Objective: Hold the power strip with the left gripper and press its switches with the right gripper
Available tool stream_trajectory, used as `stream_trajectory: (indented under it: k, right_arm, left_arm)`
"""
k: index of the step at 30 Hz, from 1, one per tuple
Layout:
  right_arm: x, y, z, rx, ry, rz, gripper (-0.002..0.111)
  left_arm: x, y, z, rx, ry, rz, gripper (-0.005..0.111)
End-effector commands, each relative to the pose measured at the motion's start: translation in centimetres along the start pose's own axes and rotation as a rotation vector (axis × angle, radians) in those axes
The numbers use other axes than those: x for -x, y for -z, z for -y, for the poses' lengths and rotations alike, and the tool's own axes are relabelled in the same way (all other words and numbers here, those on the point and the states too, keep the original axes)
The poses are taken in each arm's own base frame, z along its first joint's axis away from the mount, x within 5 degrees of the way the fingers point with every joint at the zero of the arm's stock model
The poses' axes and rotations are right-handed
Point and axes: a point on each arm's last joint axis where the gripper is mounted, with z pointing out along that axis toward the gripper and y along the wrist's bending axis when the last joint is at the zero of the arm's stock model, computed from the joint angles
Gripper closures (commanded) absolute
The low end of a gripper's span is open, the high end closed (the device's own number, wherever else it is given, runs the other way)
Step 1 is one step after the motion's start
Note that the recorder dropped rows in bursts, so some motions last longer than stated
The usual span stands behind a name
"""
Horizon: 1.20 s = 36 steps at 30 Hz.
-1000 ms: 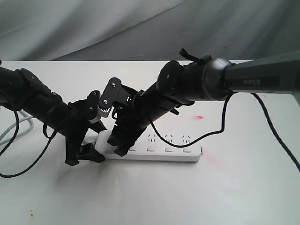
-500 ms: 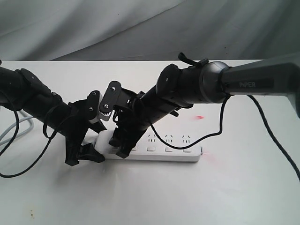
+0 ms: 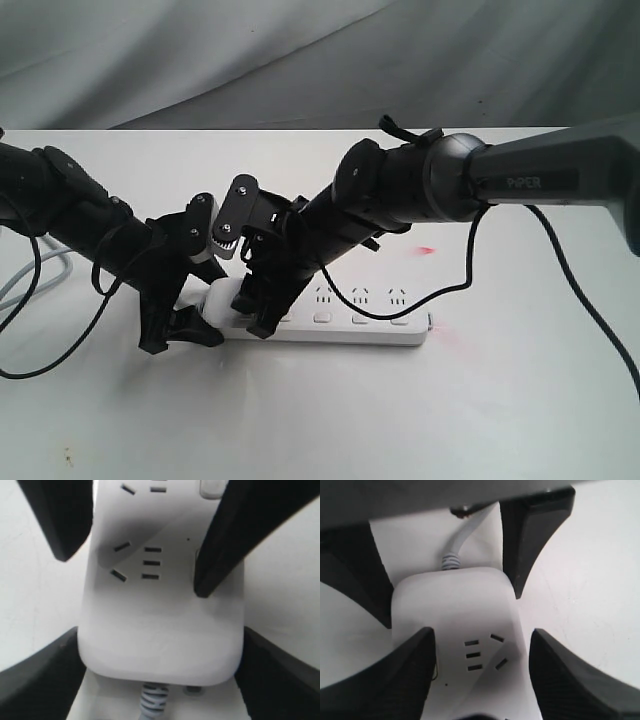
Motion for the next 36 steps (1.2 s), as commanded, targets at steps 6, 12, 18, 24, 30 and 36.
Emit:
stream_trajectory:
  k: [6, 12, 18, 24, 30, 36]
  right_arm:
    - [-0.3, -0.3, -0.1, 0.025, 0.021, -0.019, 0.055]
    - [-1.0, -1.0, -0.2, 0.046, 0.019, -0.040, 0.055]
    - [-1.4, -1.6, -0.3, 0.062, 0.014, -0.053, 0.055]
    - [-1.6, -1.4, 0.0, 0.056, 0.005, -0.053, 0.055]
    - [-2.2, -1.2, 0.7, 0.046, 0.004, -0.063, 0.055]
    - [-2.5, -1.5, 0.6, 0.050, 0.016, -0.077, 0.055]
  left_arm:
    - [-0.1, -0.3, 0.0, 0.005, -0.012, -0.014, 0.052]
    - [-0.1, -0.3, 0.0, 0.005, -0.012, -0.014, 0.052]
    - [-0.1, -0.3, 0.0, 0.005, -0.012, -0.014, 0.052]
    - [-0.1, -0.3, 0.0, 0.005, -0.012, -0.014, 0.052]
    - [-0.1, -0.3, 0.0, 0.005, -0.012, -0.014, 0.052]
    - [-0.1, -0.3, 0.0, 0.005, -0.012, -0.014, 0.052]
